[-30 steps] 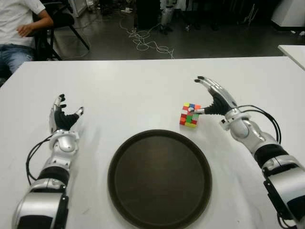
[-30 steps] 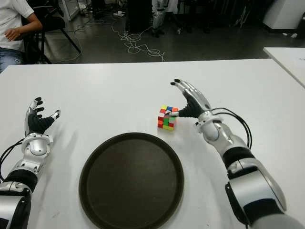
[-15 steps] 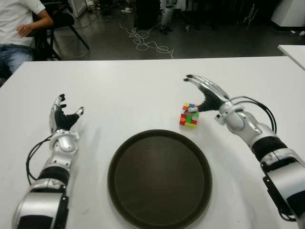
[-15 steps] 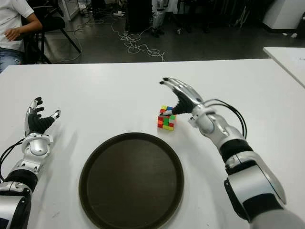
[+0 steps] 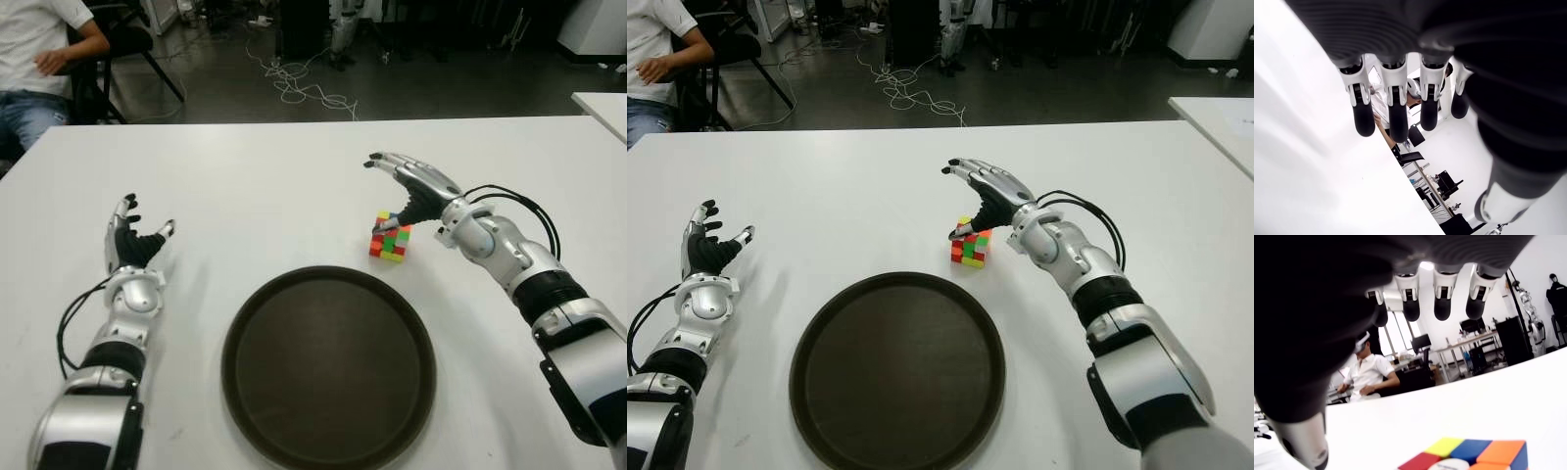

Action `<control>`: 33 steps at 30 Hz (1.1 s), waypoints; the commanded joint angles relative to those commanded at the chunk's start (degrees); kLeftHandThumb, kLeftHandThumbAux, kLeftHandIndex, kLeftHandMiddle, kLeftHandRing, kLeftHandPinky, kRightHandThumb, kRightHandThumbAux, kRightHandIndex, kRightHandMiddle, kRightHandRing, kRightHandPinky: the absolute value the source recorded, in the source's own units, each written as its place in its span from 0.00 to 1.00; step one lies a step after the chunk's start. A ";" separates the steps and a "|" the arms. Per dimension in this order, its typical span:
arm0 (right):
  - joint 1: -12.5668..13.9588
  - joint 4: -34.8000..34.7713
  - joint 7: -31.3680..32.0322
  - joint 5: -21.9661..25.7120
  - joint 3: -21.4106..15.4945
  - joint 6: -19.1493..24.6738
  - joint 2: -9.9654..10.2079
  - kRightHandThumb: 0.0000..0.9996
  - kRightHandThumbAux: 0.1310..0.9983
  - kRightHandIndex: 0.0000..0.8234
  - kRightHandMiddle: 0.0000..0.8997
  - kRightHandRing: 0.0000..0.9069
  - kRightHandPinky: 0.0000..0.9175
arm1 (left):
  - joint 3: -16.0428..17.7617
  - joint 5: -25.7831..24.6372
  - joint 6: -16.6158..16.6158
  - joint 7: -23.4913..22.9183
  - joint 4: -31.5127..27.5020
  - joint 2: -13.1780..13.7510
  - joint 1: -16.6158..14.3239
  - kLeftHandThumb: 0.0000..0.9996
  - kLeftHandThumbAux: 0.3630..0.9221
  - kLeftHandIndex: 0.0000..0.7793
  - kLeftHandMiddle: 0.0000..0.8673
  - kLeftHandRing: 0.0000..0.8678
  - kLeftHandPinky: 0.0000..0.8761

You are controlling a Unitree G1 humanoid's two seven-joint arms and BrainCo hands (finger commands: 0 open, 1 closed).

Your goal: Pick up the Rubik's Cube and put it in the plate

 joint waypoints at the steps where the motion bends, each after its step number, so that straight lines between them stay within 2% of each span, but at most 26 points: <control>1: -0.11 -0.02 0.31 -0.04 0.06 0.27 0.01 0.00 0.70 0.00 0.00 0.00 0.00 | -0.05 0.07 0.06 0.05 0.00 0.01 -0.04 0.30 0.69 0.14 0.19 0.21 0.26; 12: -1.23 -0.91 6.06 -0.84 1.19 4.21 -0.20 0.00 0.70 0.00 0.00 0.00 0.00 | -0.27 0.74 0.62 0.17 -0.19 0.04 -0.09 0.31 0.70 0.14 0.20 0.22 0.26; 25: 0.28 -1.85 5.56 -0.12 0.34 5.42 -0.15 0.00 0.67 0.01 0.00 0.00 0.00 | 0.50 -0.18 0.76 -0.87 -0.40 -0.18 -0.05 0.33 0.70 0.14 0.19 0.22 0.28; 33: 1.59 -1.76 4.39 0.30 -0.19 5.85 -0.18 0.00 0.68 0.02 0.00 0.00 0.00 | 0.56 0.03 0.78 -0.52 -0.49 -0.11 0.02 0.32 0.68 0.14 0.19 0.19 0.23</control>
